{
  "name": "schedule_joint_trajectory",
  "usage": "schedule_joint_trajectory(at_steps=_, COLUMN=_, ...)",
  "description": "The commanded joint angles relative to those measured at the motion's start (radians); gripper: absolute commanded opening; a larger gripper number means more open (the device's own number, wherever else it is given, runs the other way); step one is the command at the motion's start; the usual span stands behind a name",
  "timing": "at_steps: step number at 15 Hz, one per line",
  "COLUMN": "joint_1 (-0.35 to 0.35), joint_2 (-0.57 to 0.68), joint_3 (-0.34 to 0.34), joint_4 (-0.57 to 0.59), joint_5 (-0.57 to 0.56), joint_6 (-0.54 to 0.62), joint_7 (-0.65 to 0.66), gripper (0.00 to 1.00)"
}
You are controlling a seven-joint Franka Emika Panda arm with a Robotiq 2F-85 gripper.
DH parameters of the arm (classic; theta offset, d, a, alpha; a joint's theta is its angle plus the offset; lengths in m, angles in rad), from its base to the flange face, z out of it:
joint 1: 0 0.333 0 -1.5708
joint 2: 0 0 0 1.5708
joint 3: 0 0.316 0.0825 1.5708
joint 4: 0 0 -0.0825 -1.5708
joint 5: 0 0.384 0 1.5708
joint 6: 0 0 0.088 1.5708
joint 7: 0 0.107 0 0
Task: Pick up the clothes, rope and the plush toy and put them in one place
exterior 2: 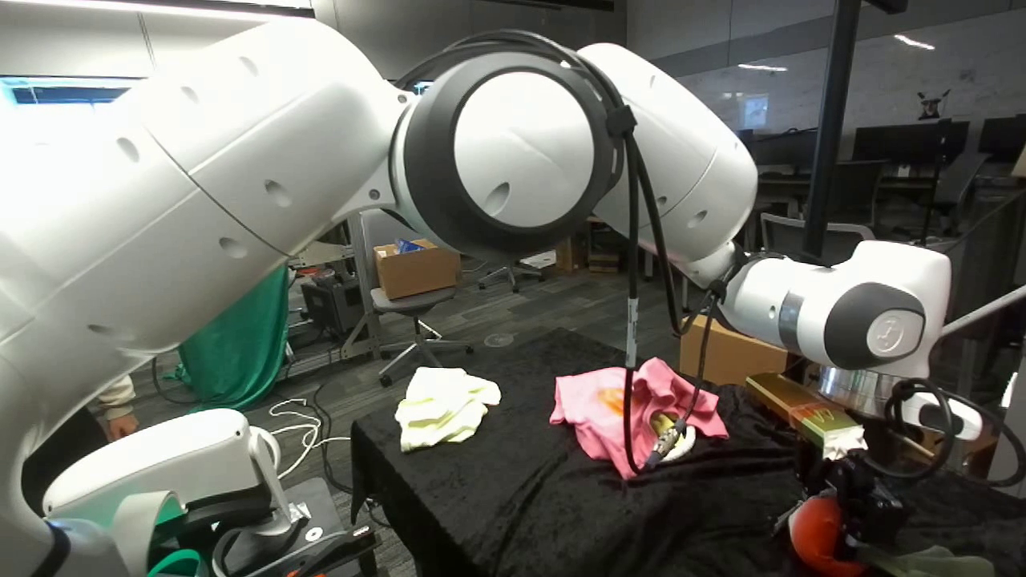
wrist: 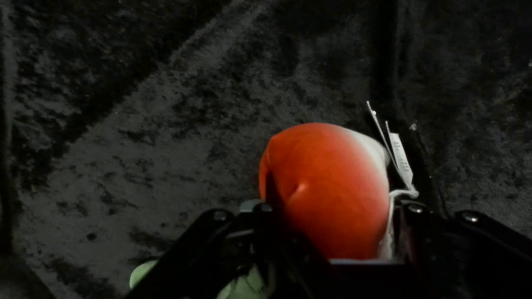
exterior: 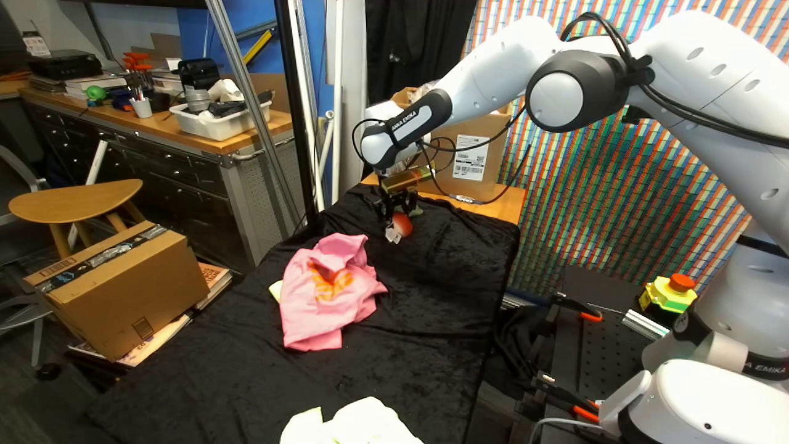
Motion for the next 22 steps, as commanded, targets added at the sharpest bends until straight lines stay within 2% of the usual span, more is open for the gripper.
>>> schedule_joint_trajectory(at_steps=1, joint_1=0.01, joint_2=-0.044, joint_3=-0.007, joint_4=-0.042, joint_5=0.009, joint_6=0.014, joint_7=-0.004, gripper=0.21)
schedule_joint_trajectory(at_steps=3, joint_1=0.011, joint_2=-0.052, joint_3=-0.007, joint_4=-0.046, joint_5=0.008, joint_6=0.02, joint_7=-0.004, gripper=0.09)
schedule_joint_trajectory(at_steps=4, joint_1=0.013, joint_2=-0.057, joint_3=-0.008, joint_4=-0.049, joint_5=0.007, joint_6=0.021, joint_7=-0.005, gripper=0.09)
schedule_joint_trajectory(at_steps=6, joint_1=0.017, joint_2=-0.077, joint_3=-0.007, joint_4=-0.07, joint_5=0.003, joint_6=0.036, joint_7=-0.012, gripper=0.12)
schedule_joint_trajectory(at_steps=7, joint_1=0.02, joint_2=-0.087, joint_3=-0.008, joint_4=-0.082, joint_5=0.0, joint_6=0.046, joint_7=-0.016, gripper=0.09)
schedule_joint_trajectory(at_steps=9, joint_1=0.029, joint_2=-0.124, joint_3=-0.01, joint_4=-0.128, joint_5=-0.006, joint_6=0.085, joint_7=-0.024, gripper=0.1)
schedule_joint_trajectory(at_steps=13, joint_1=0.053, joint_2=-0.235, joint_3=-0.008, joint_4=-0.277, joint_5=-0.03, joint_6=0.201, joint_7=-0.073, gripper=0.1)
schedule_joint_trajectory(at_steps=16, joint_1=0.065, joint_2=-0.323, joint_3=0.013, joint_4=-0.396, joint_5=-0.042, joint_6=0.265, joint_7=-0.156, gripper=0.1)
schedule_joint_trajectory(at_steps=22, joint_1=0.127, joint_2=-0.465, joint_3=0.076, joint_4=-0.6, joint_5=-0.113, joint_6=0.259, joint_7=-0.323, gripper=0.1)
